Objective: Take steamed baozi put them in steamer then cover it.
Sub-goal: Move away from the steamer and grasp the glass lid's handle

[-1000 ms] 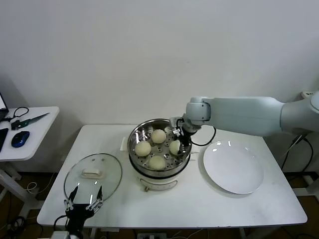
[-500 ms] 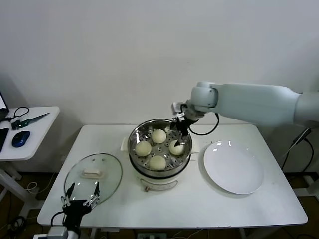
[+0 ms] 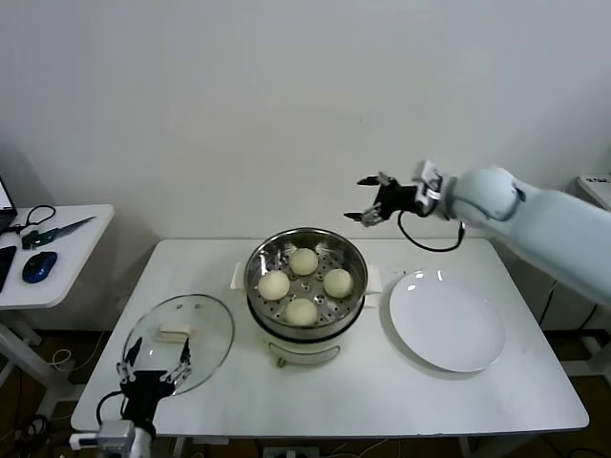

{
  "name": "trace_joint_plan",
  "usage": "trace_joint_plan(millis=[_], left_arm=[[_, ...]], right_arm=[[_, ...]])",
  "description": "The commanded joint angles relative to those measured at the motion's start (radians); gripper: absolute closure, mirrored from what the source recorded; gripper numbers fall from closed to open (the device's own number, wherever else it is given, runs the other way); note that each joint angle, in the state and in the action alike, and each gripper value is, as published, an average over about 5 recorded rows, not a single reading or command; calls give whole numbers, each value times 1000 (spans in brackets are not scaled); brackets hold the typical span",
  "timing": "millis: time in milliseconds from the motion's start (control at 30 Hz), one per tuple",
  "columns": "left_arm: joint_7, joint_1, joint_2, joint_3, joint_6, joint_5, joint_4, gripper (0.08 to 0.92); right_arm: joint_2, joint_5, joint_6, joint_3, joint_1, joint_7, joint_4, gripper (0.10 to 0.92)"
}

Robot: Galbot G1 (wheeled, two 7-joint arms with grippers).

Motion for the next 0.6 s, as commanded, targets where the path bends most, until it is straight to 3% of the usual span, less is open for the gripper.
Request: trace_joint_plan(millis=[33, 300, 600], left_arm=[[2, -16, 1, 2, -3, 41, 6, 177], [-23, -40, 17, 0, -6, 86, 36, 177], [-73, -44, 39, 1, -83, 268, 70, 177]], right_arm=[[-116, -177, 240, 1237, -1208, 236, 79, 203], [116, -208, 420, 1561, -1630, 166, 107, 203], [316, -219, 651, 1607, -1764, 121, 77, 203]])
